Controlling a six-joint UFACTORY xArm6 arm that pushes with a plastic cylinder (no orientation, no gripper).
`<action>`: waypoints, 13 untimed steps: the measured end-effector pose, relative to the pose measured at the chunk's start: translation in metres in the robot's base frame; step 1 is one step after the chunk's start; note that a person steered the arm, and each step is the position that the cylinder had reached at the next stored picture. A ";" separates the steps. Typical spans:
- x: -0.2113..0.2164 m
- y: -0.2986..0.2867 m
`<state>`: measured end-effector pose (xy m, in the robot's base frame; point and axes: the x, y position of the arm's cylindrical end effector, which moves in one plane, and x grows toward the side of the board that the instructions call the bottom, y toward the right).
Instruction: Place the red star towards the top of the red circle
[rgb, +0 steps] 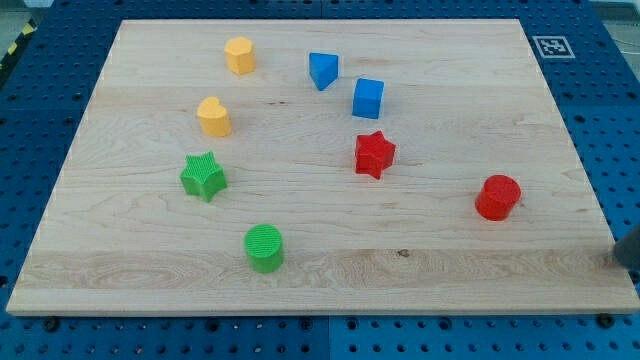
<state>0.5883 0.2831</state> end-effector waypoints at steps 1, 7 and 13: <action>0.003 -0.057; -0.111 -0.289; -0.137 -0.181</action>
<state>0.4518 0.1023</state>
